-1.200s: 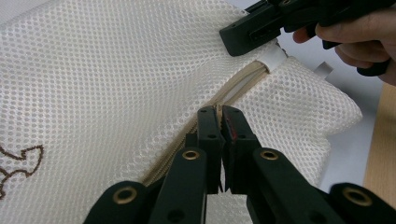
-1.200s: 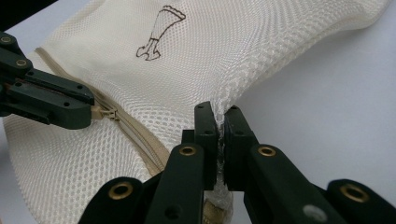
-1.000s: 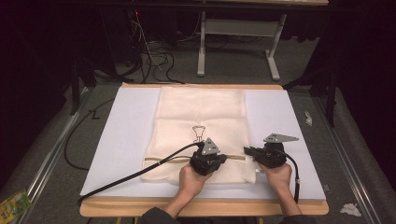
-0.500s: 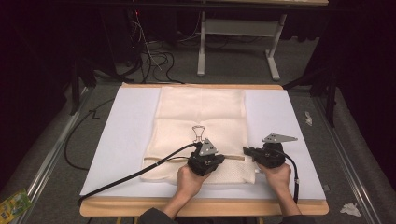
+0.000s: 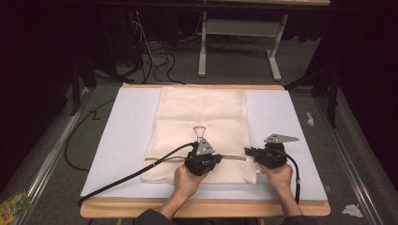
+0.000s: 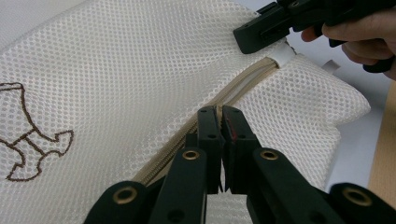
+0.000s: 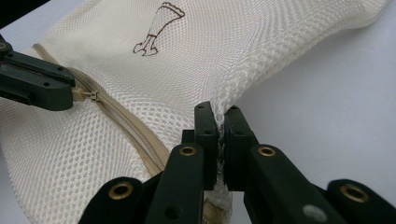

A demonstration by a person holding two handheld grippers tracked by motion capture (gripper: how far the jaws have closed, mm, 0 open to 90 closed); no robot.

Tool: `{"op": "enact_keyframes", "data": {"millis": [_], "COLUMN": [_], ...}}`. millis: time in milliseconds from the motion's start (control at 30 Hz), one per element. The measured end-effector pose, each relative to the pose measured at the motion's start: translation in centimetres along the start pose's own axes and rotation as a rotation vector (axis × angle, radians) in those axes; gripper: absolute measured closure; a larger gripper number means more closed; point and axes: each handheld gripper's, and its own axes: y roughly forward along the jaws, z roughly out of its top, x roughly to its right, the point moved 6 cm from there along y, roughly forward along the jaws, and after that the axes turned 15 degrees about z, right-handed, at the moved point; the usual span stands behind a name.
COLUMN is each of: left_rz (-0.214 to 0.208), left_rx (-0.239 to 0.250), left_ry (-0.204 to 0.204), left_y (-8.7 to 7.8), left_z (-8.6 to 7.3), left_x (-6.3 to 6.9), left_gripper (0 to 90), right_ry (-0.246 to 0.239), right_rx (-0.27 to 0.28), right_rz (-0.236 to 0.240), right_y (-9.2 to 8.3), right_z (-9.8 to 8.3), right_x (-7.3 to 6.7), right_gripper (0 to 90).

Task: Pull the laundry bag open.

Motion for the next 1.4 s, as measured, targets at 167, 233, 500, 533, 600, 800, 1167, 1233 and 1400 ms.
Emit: {"op": "enact_keyframes", "data": {"millis": [167, 233, 500, 533, 600, 800, 1167, 1233, 1400], "left_rz": [-0.003, 0.001, 0.015, 0.014, 0.012, 0.012, 0.028, 0.029, 0.032], "left_rx": [-0.002, -0.002, -0.013, -0.011, -0.013, -0.015, -0.014, -0.013, -0.009], "left_ry": [-0.012, -0.01, -0.011, -0.018, -0.016, -0.014, -0.027, -0.027, -0.029], "left_y": [0.0, 0.0, -0.7, -0.7, -0.8, -0.9, -1.5, -1.5, -1.8], "left_z": [-0.2, -0.2, -0.3, -0.3, -0.3, -0.5, -0.8, -0.8, -0.9], "left_x": [0.0, 0.0, -0.9, -1.0, -1.0, -1.1, -1.9, -2.1, -2.3], "left_gripper": [87.1, 87.1, 87.1, 87.1, 87.1, 87.1, 87.1, 87.1, 87.1], "right_ry": [-0.008, -0.01, -0.005, -0.002, -0.001, 0.002, 0.0, 0.002, 0.001], "right_rx": [-0.001, 0.001, 0.001, 0.002, 0.002, -0.006, -0.005, -0.004, -0.004], "right_rz": [-0.001, -0.002, -0.004, -0.003, -0.001, -0.002, -0.006, -0.009, -0.009], "right_y": [0.0, 0.0, 0.0, 0.0, -0.1, 0.0, -0.1, -0.1, -0.1], "right_z": [0.0, 0.0, 0.0, 0.0, 0.0, 0.0, -0.1, -0.1, -0.1], "right_x": [0.0, 0.0, 0.2, 0.2, 0.2, 0.2, 0.2, 0.3, 0.3], "right_gripper": [87.9, 87.9, 87.9, 87.9, 87.9, 87.9, 87.9, 87.8, 87.9]}}
